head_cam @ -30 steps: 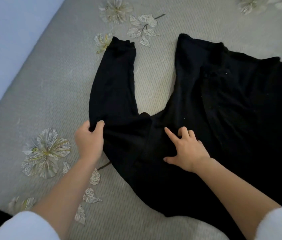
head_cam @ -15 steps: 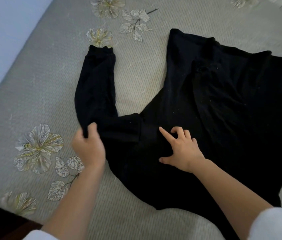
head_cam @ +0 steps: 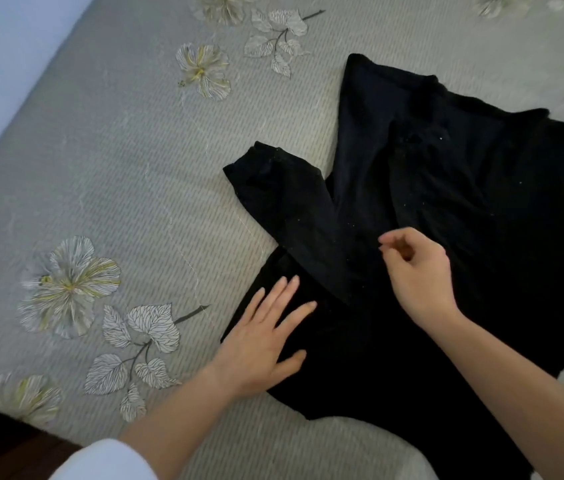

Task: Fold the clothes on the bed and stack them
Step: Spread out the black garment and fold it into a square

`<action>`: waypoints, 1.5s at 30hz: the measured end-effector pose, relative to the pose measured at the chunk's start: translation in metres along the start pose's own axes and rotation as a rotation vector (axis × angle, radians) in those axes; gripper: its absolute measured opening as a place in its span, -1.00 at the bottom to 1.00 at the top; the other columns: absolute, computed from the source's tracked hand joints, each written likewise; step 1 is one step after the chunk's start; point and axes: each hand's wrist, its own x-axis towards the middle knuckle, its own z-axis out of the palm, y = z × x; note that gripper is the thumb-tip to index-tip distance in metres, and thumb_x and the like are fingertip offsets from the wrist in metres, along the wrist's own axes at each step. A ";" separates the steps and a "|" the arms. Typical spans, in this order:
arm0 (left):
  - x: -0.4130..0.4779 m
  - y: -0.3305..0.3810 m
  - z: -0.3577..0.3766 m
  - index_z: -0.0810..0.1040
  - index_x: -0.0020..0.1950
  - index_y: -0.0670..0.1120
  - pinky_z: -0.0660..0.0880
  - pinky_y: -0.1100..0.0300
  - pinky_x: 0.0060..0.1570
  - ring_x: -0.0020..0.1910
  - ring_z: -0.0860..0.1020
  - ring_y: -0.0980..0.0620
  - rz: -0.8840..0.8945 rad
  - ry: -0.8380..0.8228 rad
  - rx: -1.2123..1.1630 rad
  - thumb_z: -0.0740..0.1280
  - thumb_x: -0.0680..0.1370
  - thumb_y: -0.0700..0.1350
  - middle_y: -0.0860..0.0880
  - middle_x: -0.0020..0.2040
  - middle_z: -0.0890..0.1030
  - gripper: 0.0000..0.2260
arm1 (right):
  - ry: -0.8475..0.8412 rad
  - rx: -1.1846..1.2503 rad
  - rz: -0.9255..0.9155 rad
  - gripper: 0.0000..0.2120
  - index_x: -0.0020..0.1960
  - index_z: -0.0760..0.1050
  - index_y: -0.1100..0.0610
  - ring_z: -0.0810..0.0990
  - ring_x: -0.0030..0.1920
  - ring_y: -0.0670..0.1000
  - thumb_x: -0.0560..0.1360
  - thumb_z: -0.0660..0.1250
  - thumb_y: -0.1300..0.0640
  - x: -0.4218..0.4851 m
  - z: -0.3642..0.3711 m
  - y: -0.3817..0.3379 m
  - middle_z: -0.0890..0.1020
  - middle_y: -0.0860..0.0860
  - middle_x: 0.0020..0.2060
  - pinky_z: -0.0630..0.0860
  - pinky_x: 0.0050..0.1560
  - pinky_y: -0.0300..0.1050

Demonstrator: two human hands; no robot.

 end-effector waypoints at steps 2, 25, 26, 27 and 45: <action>-0.009 -0.007 0.000 0.00 0.56 0.02 -0.16 0.05 0.49 0.55 -0.15 -0.01 -0.125 0.072 -0.072 0.04 0.61 0.18 -0.06 0.58 -0.09 -0.43 | -0.041 -0.057 -0.159 -0.83 -0.05 0.58 0.05 0.53 -0.26 -0.17 0.45 0.31 0.27 0.001 0.016 -0.022 0.61 -0.10 -0.21 0.41 -0.19 -0.43; -0.011 -0.012 0.000 -0.50 0.42 -0.03 -0.42 0.07 0.41 0.43 -0.50 -0.01 -0.401 -0.125 0.055 -0.40 0.49 0.21 -0.08 0.44 -0.51 -0.41 | 0.607 0.586 0.695 -0.79 -0.27 0.51 0.05 0.48 -0.23 -0.01 0.52 0.23 0.19 0.032 -0.016 0.020 0.49 -0.01 -0.34 0.44 -0.16 -0.08; -0.010 -0.011 -0.001 -0.50 0.41 -0.03 -0.43 0.07 0.40 0.42 -0.51 -0.01 -0.404 -0.135 0.053 -0.40 0.49 0.21 -0.07 0.43 -0.52 -0.41 | 0.581 0.614 0.785 -0.87 -0.15 0.56 0.07 0.55 -0.18 0.00 0.52 0.26 0.19 0.023 -0.025 0.034 0.56 0.01 -0.27 0.49 -0.13 -0.09; -0.009 -0.011 -0.002 -0.49 0.42 -0.03 -0.43 0.07 0.40 0.42 -0.51 -0.01 -0.412 -0.137 0.046 -0.37 0.51 0.21 -0.07 0.43 -0.52 -0.42 | 0.539 0.679 0.837 -0.92 -0.06 0.57 0.10 0.61 -0.13 0.01 0.50 0.30 0.21 0.018 -0.034 0.044 0.62 0.04 -0.18 0.54 -0.11 -0.12; 0.014 0.025 -0.015 0.23 0.42 -0.15 0.30 -0.03 0.27 0.29 0.31 -0.13 -0.634 0.093 -0.074 0.29 0.50 0.01 -0.20 0.34 0.31 -0.45 | 0.268 0.448 0.676 -0.37 0.49 0.24 0.00 0.56 -0.22 -0.02 0.48 0.37 0.22 0.005 -0.108 0.097 0.61 0.06 0.06 0.48 -0.26 -0.16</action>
